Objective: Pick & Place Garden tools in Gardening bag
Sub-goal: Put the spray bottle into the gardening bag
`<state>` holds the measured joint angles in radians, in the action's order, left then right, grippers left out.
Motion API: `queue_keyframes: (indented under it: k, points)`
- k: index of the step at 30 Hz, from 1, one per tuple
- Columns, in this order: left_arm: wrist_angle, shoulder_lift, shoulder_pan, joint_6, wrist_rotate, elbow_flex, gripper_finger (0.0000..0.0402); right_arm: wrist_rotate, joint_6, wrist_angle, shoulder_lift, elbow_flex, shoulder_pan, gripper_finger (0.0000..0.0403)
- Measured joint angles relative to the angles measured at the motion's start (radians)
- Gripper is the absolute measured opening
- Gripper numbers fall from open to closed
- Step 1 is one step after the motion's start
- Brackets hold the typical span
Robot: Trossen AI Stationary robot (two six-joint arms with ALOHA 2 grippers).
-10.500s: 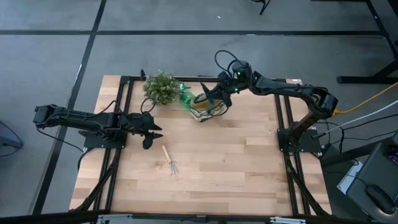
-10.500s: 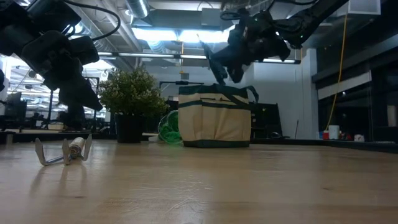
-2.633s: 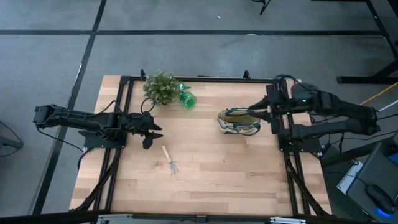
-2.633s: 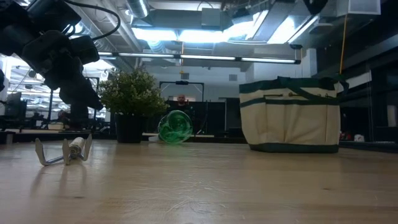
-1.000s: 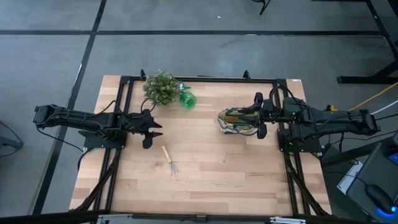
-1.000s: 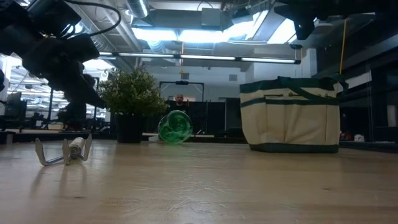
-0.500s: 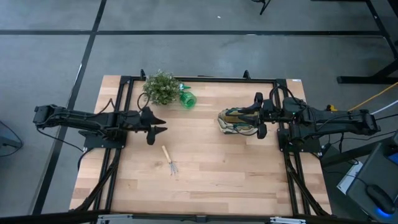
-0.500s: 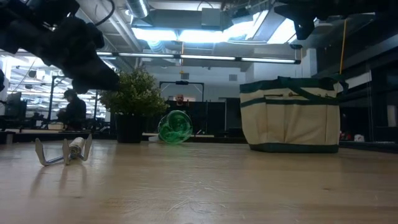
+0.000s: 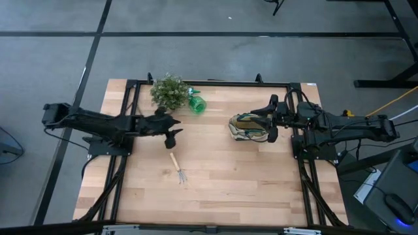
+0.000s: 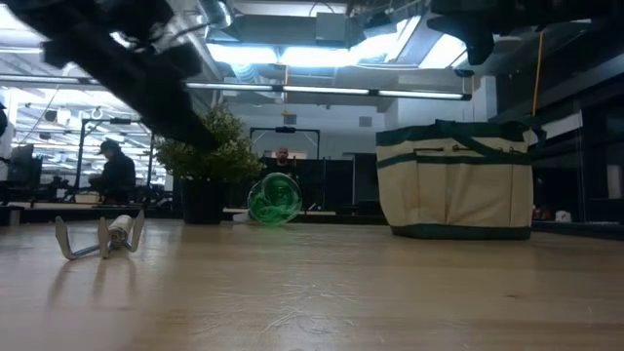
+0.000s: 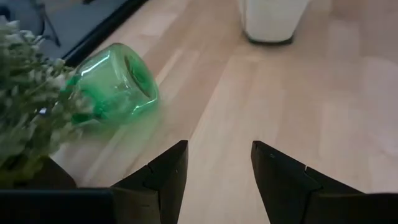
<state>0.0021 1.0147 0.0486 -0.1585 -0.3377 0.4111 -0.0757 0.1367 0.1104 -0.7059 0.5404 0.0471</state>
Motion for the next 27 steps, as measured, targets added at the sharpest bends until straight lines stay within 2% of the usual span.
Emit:
queue_keyframes:
  k: [7, 16, 20, 24, 27]
  points:
    - [-0.068, 0.289, 0.089, 0.072, -0.024, 0.196, 0.0172, -0.004, -0.032, 0.0, 0.0, 0.0, 0.006, 0.0135]
    - [-0.013, 0.518, 0.197, 0.291, -0.059, 0.351, 0.0172, -0.037, -0.051, -0.001, 0.0, 0.0, 0.006, 0.0135]
    - [-0.023, 0.569, 0.219, 0.334, -0.125, 0.401, 0.0172, -0.037, -0.051, -0.001, 0.0, 0.0, 0.006, 0.0135]
    - [-0.041, 0.574, 0.228, 0.397, -0.173, 0.41, 0.0172, -0.037, -0.051, -0.002, 0.0, 0.0, 0.006, 0.0135]
    - [-0.093, 0.569, 0.229, 0.391, -0.213, 0.41, 0.0172, -0.037, -0.051, -0.002, 0.0, 0.0, 0.006, 0.0135]
